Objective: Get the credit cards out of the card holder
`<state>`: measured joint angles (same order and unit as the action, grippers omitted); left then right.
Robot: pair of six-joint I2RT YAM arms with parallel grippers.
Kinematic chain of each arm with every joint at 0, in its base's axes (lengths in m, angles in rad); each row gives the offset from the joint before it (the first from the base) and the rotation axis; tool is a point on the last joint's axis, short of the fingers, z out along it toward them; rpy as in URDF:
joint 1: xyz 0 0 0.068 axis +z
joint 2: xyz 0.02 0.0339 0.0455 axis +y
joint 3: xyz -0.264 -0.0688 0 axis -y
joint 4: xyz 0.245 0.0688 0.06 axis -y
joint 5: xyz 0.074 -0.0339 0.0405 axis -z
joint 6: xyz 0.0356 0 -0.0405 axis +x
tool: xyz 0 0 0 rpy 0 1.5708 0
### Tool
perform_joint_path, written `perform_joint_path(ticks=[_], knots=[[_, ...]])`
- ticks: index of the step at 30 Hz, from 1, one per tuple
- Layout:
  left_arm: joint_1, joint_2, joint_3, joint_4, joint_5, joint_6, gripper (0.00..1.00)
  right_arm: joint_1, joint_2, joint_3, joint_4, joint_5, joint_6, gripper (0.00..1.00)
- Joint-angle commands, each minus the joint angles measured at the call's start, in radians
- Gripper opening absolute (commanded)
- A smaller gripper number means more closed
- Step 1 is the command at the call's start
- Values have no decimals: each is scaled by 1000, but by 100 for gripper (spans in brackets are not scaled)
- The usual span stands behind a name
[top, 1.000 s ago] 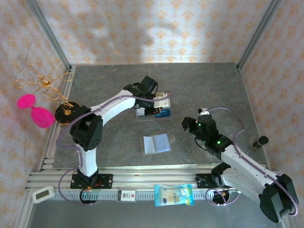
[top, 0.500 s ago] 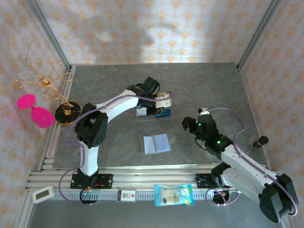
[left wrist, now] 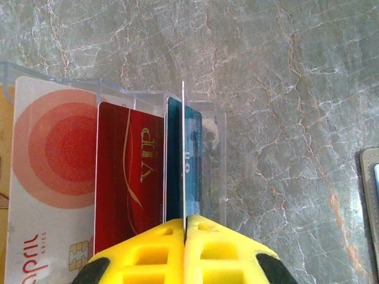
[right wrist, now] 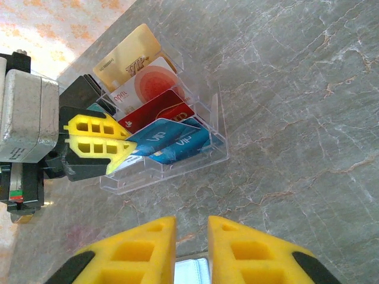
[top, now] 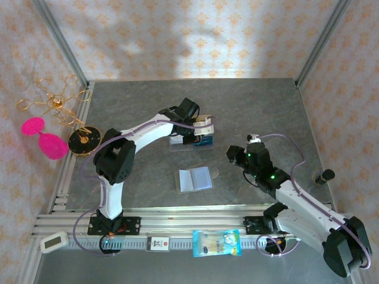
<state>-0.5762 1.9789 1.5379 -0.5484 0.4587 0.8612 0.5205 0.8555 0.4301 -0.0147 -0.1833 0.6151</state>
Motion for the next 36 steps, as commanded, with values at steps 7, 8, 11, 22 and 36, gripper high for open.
perform_joint_path(ticks=[7,8,11,22,36], knots=[[-11,40,16,-15,-22,-26,0,-6,-15,13,16,-1,-5,21],[-13,42,15,-17,-27,-27,0,-6,-15,13,16,-2,-5,21],[-14,50,18,-18,-40,-38,0,-5,-20,14,15,-1,-4,21],[-18,14,29,48,-132,-170,19,-6,-26,17,19,-27,-1,39],[-5,-561,-398,560,-33,-593,98,-5,8,75,-13,65,-17,85]])
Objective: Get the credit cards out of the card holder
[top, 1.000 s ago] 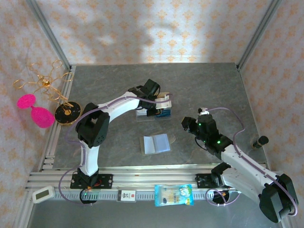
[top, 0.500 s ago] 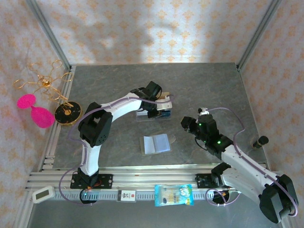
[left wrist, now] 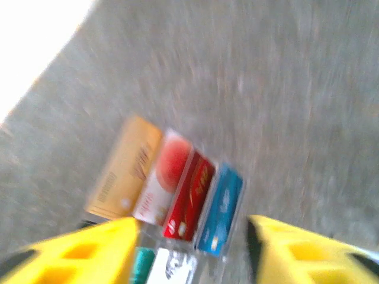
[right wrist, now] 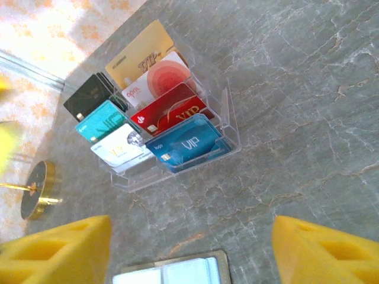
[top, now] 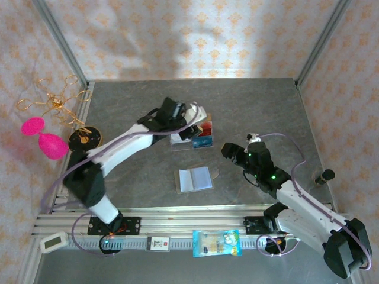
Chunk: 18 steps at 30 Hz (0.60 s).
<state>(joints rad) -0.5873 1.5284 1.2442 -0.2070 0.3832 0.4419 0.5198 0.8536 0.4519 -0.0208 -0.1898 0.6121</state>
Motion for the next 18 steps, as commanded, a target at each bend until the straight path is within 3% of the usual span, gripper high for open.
perform_joint_path(ticks=[1,3,8,13,15,18], knots=[[7,-154,-149,261,43,-206,99,-6,17,58,-9,94,-14,90],[7,-258,-266,365,-34,-281,99,-6,30,71,-24,159,6,92],[26,-528,-632,677,-396,-384,99,-6,23,64,-26,280,52,100],[168,-652,-818,809,-766,-467,99,-4,17,62,-52,430,83,100],[291,-638,-825,783,-752,-536,100,-5,26,66,-59,466,78,100],[388,-551,-834,780,-736,-489,100,-5,46,73,-72,513,77,100]])
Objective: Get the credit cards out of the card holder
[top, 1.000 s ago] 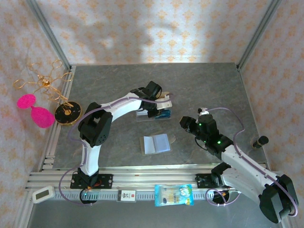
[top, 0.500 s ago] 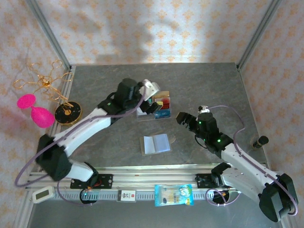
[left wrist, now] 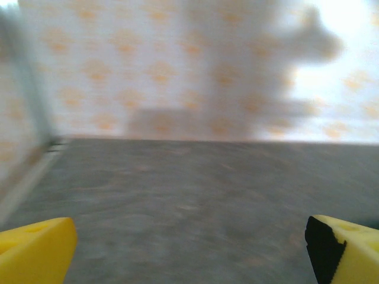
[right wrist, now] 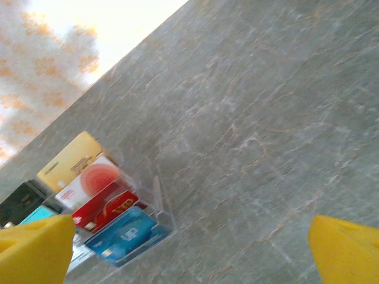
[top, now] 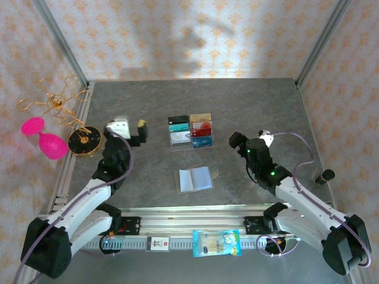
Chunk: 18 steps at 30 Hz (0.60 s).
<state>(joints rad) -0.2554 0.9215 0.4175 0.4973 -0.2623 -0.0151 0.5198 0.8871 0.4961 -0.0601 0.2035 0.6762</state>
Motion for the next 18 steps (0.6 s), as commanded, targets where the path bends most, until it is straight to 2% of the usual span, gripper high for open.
perform_joint_path(ticks=[1,4,10,13,14,16,18], knots=[[70,91,-11,83,-108,-9,100,-5,17,29,-34,128,10,100],[111,214,-69,237,-109,42,100,-5,34,20,-9,139,-10,100],[186,471,-221,732,-4,15,100,-5,1,-14,67,175,-43,100],[192,626,-256,956,19,11,100,-5,-28,-37,133,189,-128,100],[196,646,-256,997,14,17,100,-6,-36,-46,164,194,-160,100],[229,586,-209,790,66,-32,100,-6,-46,-68,224,227,-208,100],[259,619,-238,893,133,-33,100,-5,-47,-88,299,291,-272,100]])
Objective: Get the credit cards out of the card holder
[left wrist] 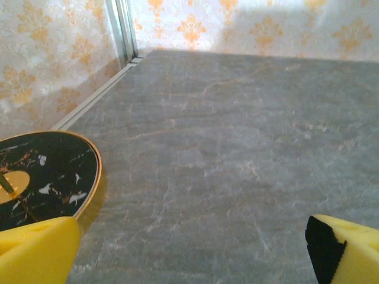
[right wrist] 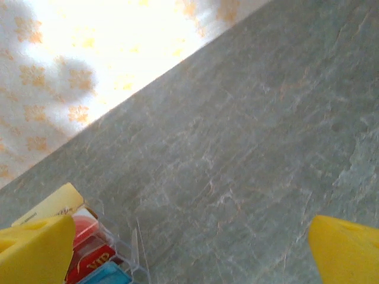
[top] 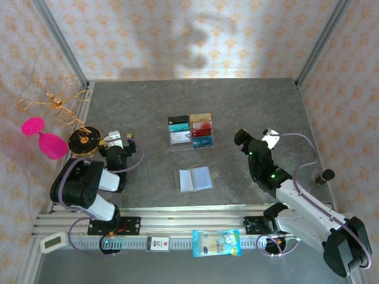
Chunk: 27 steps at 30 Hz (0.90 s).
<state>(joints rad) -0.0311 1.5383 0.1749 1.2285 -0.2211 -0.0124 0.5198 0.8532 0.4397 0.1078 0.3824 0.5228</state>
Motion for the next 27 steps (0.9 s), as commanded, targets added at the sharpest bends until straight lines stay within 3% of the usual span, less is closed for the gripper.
perform_joint_path(ticks=[1,5,6,9,10,12,15,17,22,25,27], knots=[[35,-3,-4,188,89,-38,100,-7,-9,-38,161,141,-141,100],[26,-5,-6,165,18,-48,100,-47,28,-67,334,243,-348,100],[15,-11,-23,206,-39,-61,100,-77,41,-70,363,243,-381,100],[8,10,-90,367,-60,-52,100,-211,93,-88,428,156,-414,100],[14,12,-55,307,-37,-51,100,-250,115,-103,471,119,-433,100],[72,-29,64,5,304,-7,99,-313,171,-140,575,53,-451,100],[98,3,-3,197,300,-50,100,-385,260,-190,728,-74,-462,100],[97,-23,-12,178,230,-72,100,-403,323,-210,821,-88,-487,100],[88,-9,17,122,218,-62,99,-420,522,-206,997,-156,-535,100],[90,-10,11,134,224,-64,99,-425,617,-134,960,-223,-575,100],[88,-3,7,152,221,-62,99,-429,665,-141,1033,-231,-576,100]])
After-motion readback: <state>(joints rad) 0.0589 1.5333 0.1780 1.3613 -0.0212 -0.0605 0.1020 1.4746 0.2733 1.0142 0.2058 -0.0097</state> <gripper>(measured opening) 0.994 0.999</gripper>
